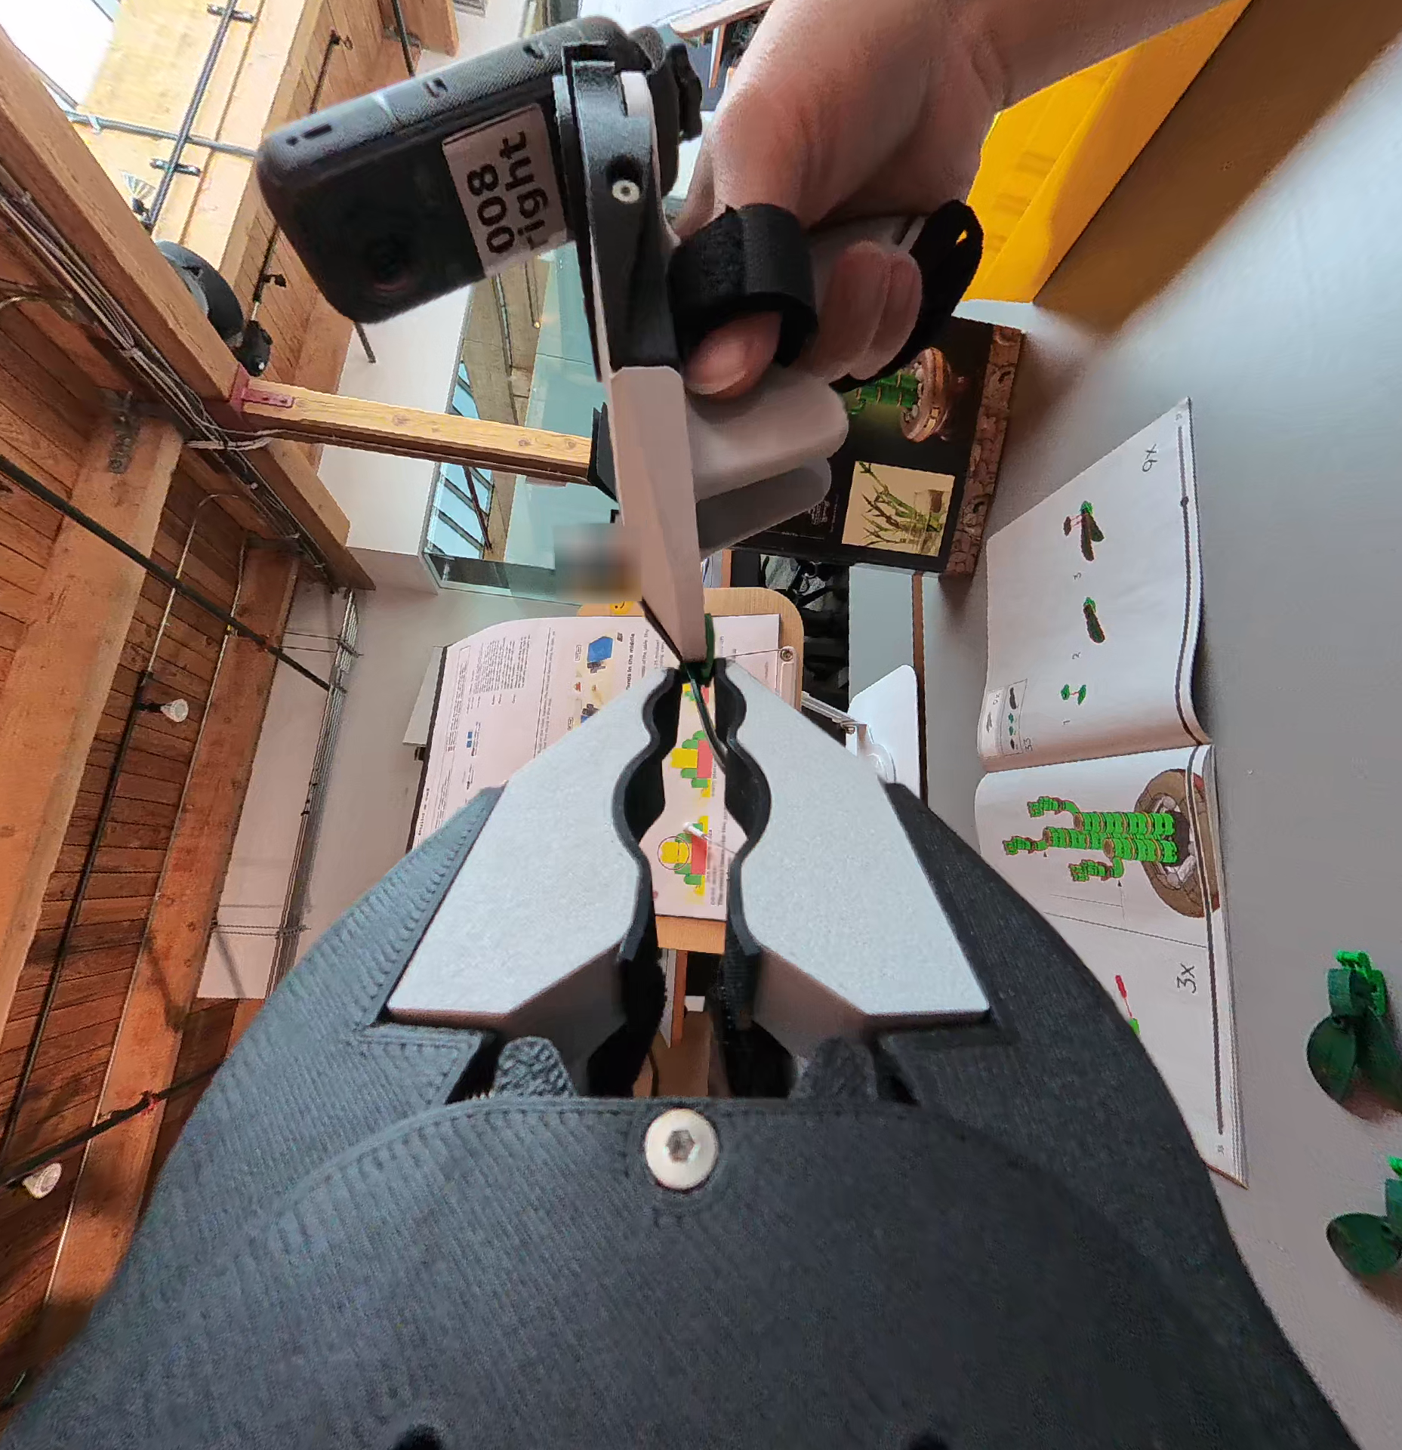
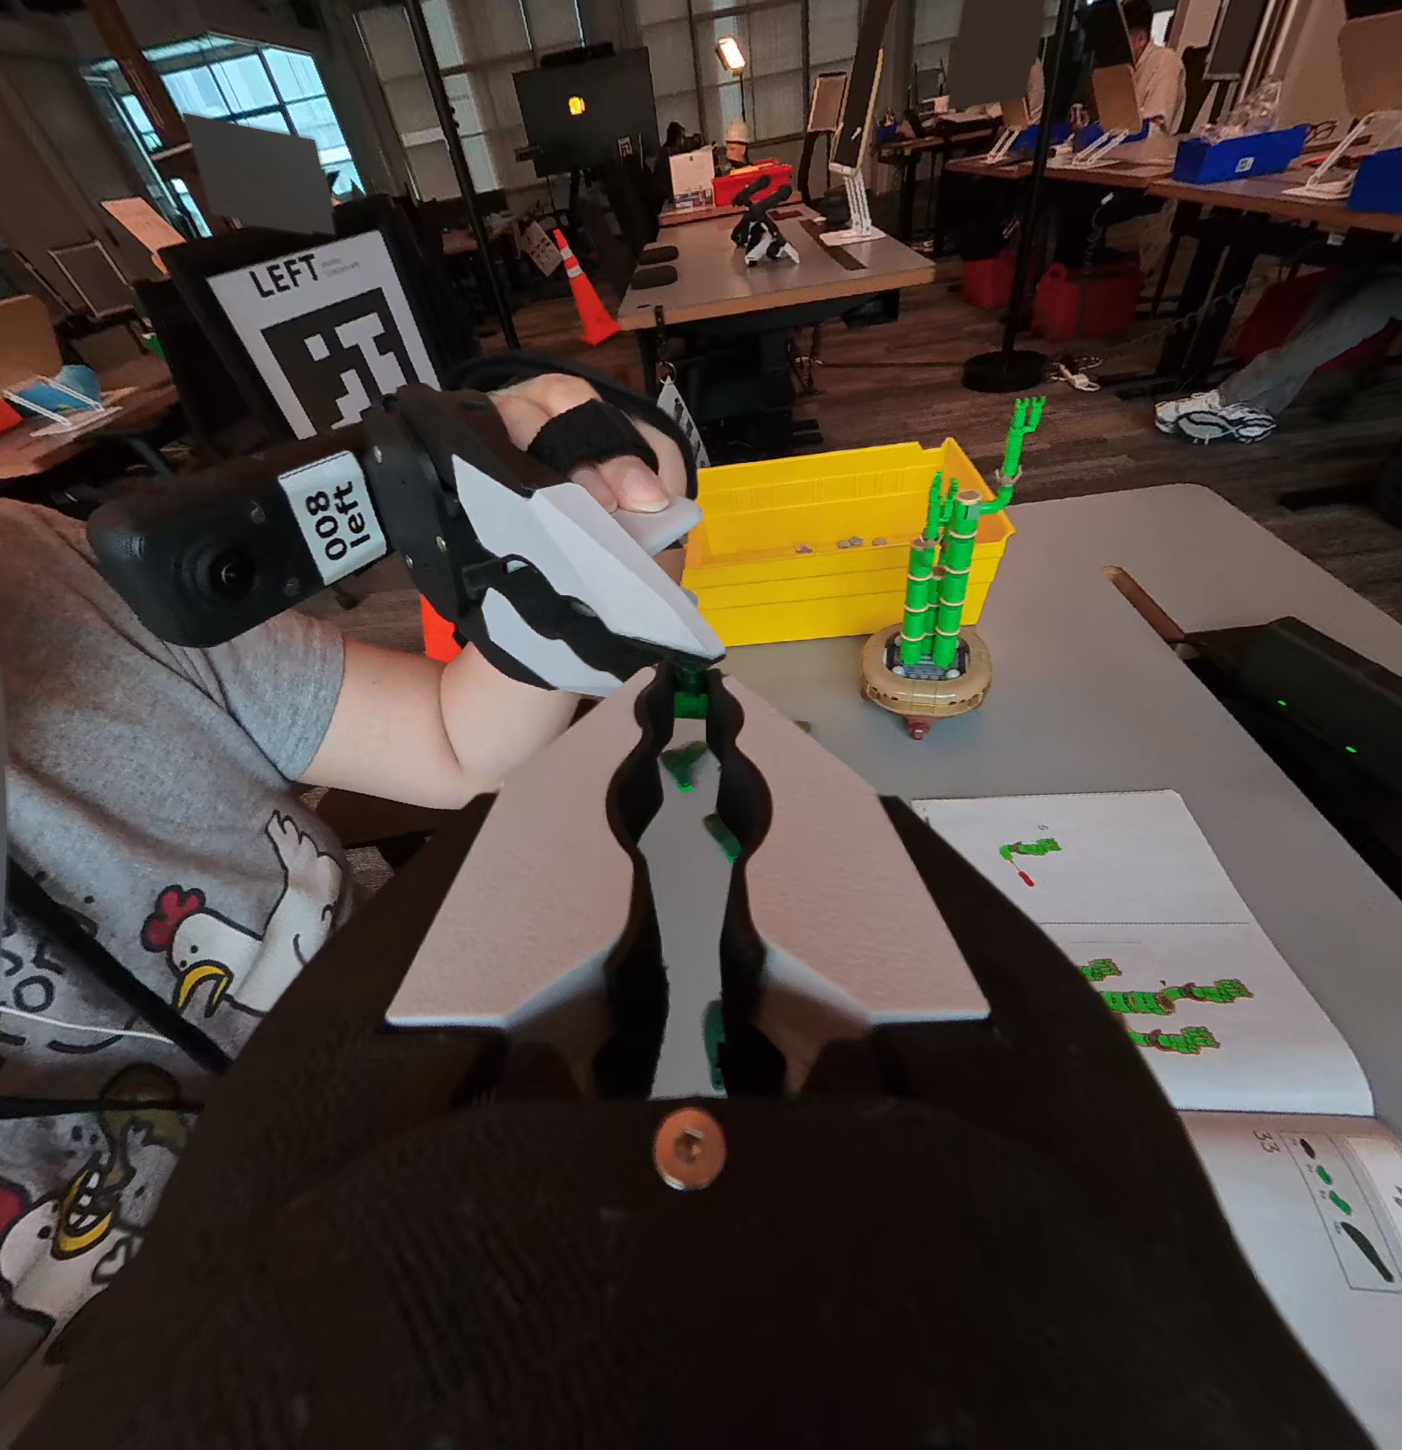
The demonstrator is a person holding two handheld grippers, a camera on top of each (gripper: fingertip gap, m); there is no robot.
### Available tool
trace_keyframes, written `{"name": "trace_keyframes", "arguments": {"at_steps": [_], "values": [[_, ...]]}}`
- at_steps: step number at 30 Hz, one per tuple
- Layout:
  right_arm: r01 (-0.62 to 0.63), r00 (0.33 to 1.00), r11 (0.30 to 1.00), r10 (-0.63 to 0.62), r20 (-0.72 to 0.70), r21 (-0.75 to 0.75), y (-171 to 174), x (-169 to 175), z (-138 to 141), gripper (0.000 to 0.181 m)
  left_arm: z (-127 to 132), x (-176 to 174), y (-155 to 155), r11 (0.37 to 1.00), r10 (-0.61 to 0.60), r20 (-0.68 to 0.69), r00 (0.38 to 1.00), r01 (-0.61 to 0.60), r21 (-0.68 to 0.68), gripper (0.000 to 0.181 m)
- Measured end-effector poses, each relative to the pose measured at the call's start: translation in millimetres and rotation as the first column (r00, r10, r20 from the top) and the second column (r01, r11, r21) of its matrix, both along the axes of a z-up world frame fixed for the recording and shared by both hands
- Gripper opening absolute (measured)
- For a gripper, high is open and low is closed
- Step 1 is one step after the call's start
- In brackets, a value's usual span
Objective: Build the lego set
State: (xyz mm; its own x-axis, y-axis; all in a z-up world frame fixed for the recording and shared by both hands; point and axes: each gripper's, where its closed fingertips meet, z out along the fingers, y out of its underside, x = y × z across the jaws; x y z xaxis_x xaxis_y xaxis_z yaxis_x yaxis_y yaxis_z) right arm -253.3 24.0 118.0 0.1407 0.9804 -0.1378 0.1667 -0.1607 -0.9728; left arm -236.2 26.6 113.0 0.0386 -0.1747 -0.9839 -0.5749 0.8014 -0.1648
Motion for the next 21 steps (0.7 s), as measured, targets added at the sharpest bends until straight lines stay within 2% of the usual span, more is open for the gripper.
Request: {"name": "trace_keyframes", "arguments": {"at_steps": [3, 5, 7, 8, 10, 12, 14, 16, 17, 21], "values": [[0.03, 0.999, 0.997, -0.031, 0.01, 0.065, 4, -2, 0, 0.005, 1, -3, 4, 1.0, 0.015, 0.007, 1.0, -0.015, 0.01, 0.006], [0.032, 0.999, 0.982, -0.03, -0.012, 0.184, 2, -2, 8, 0.006, 8, -3, 3, 1.0, 0.0, 0.065, 0.998, 0.0, -0.002, 0.006], [0.094, 0.995, 0.948, -0.086, -0.041, 0.302, 6, 6, 19, 0.006, 18, -6, 2, 0.996, -0.015, 0.153, 0.988, 0.028, -0.089, 0.013], [0.105, 0.994, 0.9, -0.098, -0.038, 0.423, 4, 9, 23, 0.006, 22, -8, -1, 0.983, -0.034, 0.193, 0.981, 0.067, -0.168, 0.022], [0.119, 0.992, 0.704, -0.119, -0.049, 0.7, -8, 14, 32, 0.006, 33, -11, -9, 0.92, -0.082, 0.303, 0.95, 0.189, -0.344, 0.032], [0.129, 0.986, 0.514, -0.158, -0.054, 0.848, -19, 17, 38, 0.006, 43, -15, -18, 0.791, -0.116, 0.403, 0.908, 0.33, -0.515, 0.04], [0.119, 0.986, 0.381, -0.152, -0.064, 0.917, -30, 15, 42, 0.006, 46, -16, -33, 0.585, -0.169, 0.464, 0.87, 0.467, -0.663, 0.049], [0.109, 0.987, 0.347, -0.151, -0.059, 0.931, -34, 13, 41, 0.005, 50, -17, -44, 0.391, -0.195, 0.521, 0.831, 0.553, -0.736, 0.051], [0.102, 0.988, 0.342, -0.147, -0.054, 0.934, -35, 11, 40, 0.006, 53, -17, -43, 0.33, -0.184, 0.549, 0.816, 0.577, -0.747, 0.048], [0.086, 0.987, 0.254, -0.151, -0.048, 0.963, -38, 8, 38, 0.01, 48, -13, -37, 0.174, -0.155, 0.561, 0.814, 0.581, -0.795, 0.041]]}}
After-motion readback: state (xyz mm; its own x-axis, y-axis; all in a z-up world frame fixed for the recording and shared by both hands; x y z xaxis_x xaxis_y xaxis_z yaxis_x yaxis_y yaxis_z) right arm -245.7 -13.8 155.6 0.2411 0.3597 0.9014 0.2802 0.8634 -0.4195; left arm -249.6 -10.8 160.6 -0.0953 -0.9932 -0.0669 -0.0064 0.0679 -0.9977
